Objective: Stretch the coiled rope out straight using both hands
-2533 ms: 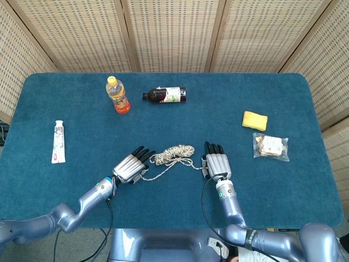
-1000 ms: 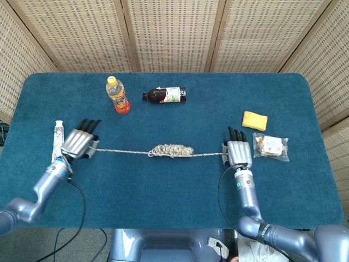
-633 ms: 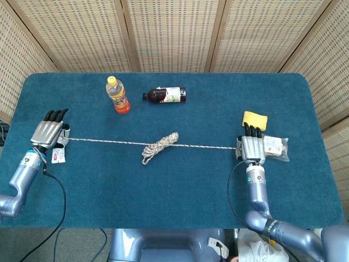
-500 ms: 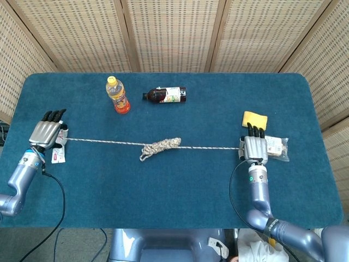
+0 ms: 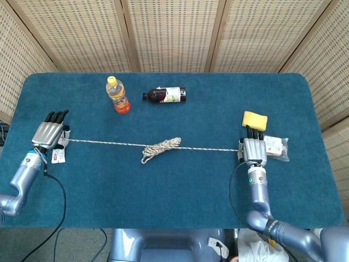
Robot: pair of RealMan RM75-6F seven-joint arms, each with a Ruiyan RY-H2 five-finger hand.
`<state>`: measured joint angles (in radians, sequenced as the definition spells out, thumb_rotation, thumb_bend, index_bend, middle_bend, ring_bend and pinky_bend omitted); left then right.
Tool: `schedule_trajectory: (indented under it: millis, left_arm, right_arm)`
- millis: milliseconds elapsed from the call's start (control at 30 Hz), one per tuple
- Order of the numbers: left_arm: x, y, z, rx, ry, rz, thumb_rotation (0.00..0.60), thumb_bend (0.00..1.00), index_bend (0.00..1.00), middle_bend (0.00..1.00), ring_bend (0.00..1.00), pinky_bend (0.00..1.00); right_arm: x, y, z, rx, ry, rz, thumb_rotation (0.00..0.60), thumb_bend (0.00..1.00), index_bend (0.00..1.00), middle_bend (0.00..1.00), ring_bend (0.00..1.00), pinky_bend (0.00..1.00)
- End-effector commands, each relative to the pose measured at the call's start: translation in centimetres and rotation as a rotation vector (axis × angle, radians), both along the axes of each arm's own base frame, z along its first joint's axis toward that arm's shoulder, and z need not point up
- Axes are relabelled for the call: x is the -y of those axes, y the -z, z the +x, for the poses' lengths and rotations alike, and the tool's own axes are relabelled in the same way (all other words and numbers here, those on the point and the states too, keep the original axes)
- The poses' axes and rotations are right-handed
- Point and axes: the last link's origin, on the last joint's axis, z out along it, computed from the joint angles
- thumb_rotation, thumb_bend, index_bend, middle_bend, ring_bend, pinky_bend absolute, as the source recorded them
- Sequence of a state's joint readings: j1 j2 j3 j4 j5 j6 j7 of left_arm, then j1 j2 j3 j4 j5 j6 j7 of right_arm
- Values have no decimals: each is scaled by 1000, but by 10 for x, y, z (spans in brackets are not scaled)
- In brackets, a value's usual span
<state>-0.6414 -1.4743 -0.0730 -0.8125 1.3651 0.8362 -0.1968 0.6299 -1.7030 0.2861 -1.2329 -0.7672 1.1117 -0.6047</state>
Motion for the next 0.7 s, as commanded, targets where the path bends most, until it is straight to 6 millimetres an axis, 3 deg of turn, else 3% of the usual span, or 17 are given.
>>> schedule_trajectory:
  millis: [33,233,333,500,700]
  left_arm:
    - [3,-5,2,49,-1,13,600,0,0,0,0,0]
    - [11,-33,10,154,25,94,600,0,0,0,0,0]
    - [26,-53,14,229,38,146,600,0,0,0,0,0]
    - [68,-76,12,349,26,254,600,0,0,0,0,0]
    - [132,-81,10,371,-35,328,600,0,0,0,0,0]
  right_arm:
    - [-2,-5,6,45,-13,1,600,0,0,0,0,1]
    - [-9,-29,21,104,-99,-44,600,0,0,0,0,0]
    - [-21,-46,25,140,-154,-56,600,0,0,0,0,0]
    - [-51,-74,15,186,-270,-82,600,0,0,0,0,0]
    - [-97,-95,-7,207,-425,-125,600,0,0,0,0,0]
